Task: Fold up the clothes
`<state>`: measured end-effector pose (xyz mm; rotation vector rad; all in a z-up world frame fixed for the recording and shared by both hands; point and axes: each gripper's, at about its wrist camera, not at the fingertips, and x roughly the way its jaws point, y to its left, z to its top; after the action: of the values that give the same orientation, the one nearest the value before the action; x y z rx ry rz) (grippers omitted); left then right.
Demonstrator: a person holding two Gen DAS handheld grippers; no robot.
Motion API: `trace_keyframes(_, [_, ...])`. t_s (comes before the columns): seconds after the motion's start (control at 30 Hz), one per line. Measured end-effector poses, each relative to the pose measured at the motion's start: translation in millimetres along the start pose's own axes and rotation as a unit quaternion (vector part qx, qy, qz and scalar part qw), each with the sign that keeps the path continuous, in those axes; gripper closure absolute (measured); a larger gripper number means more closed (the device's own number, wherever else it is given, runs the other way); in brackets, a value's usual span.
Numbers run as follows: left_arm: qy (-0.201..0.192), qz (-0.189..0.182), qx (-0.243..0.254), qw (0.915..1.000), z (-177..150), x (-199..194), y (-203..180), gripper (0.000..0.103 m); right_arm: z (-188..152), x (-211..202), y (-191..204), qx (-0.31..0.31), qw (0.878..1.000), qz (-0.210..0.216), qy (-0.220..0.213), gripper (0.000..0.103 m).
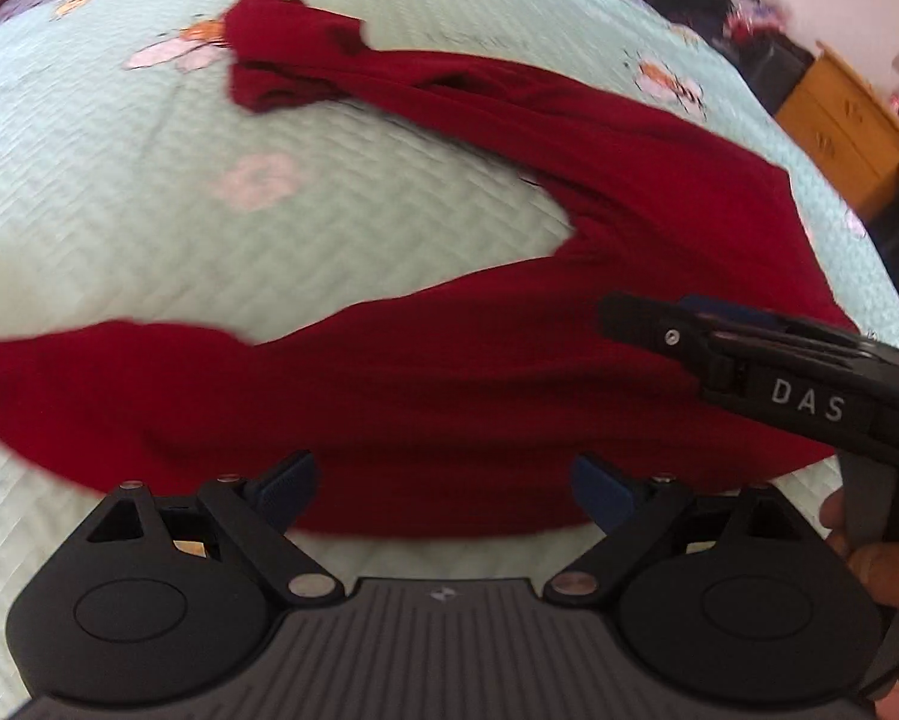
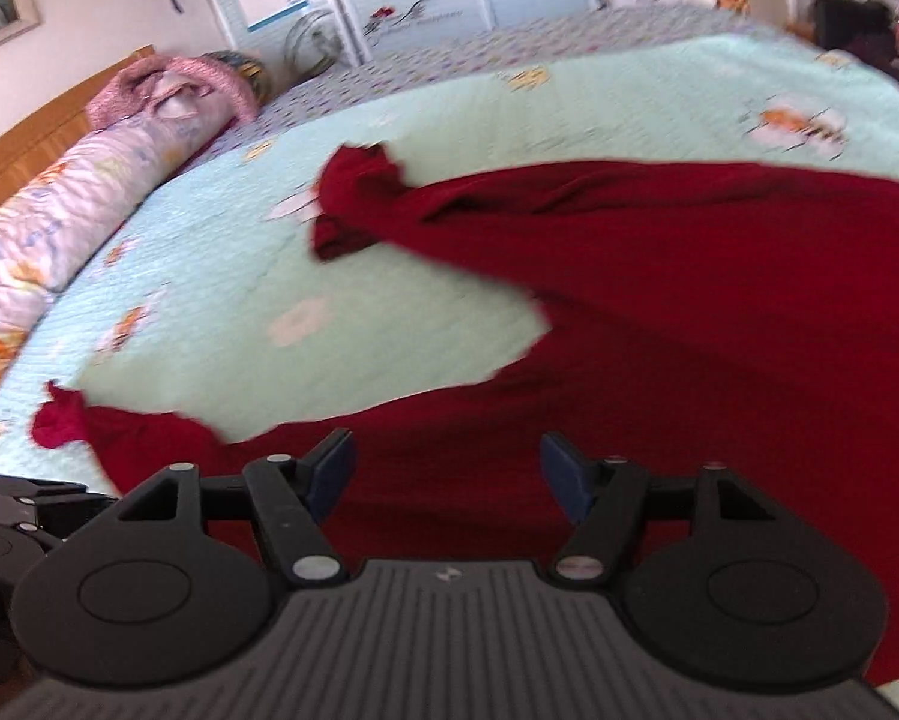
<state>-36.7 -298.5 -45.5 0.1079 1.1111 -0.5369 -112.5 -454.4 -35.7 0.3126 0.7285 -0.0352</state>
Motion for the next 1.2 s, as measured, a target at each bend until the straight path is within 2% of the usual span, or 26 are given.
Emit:
trace_keyframes(0.1, [0.019,0.016,0.013,0.9996,10,14,-16,0.008,2,5,-16,-0.014,1.000,-0.021,-0.004,0.031])
trace_keyframes(0.23, [0.057,0.042,0.034,0.9969,15,32,-33,0.008,-3,26,-36,-0.001,0.998,-0.004,0.062,0.031])
trace_keyframes(0.33, [0.062,0.060,0.061,0.9944,15,38,-47,0.008,-7,23,-46,0.004,0.998,0.016,0.055,0.031])
trace_keyframes(0.47, [0.058,0.072,0.095,0.9912,15,41,-63,0.007,-1,19,-62,0.038,0.998,0.020,0.043,0.031])
trace_keyframes(0.57, [0.056,0.075,0.100,0.9906,14,46,-67,0.007,7,12,-71,0.047,0.999,0.011,0.017,0.031])
trace_keyframes(0.63, [0.055,0.074,0.100,0.9907,13,49,-68,0.004,11,12,-76,0.049,0.999,0.003,0.007,0.026])
trace_keyframes(0.67, [0.054,0.073,0.099,0.9909,13,50,-68,0.003,11,16,-76,0.046,0.999,-0.004,0.010,0.021])
trace_keyframes(0.77, [0.052,0.069,0.095,0.9917,13,52,-67,0.001,5,36,-74,0.029,0.998,-0.015,0.044,0.019])
trace_keyframes(0.83, [0.049,0.066,0.094,0.9922,12,52,-67,0.000,4,38,-68,0.010,0.999,-0.019,0.048,0.014])
trace_keyframes(1.03, [0.046,0.063,0.093,0.9926,12,53,-68,0.000,12,28,-59,0.010,0.999,-0.024,0.034,0.014])
trace_keyframes(1.2, [0.051,0.060,0.089,0.9929,14,54,-67,0.000,8,48,-55,-0.027,0.994,-0.071,0.075,0.014])
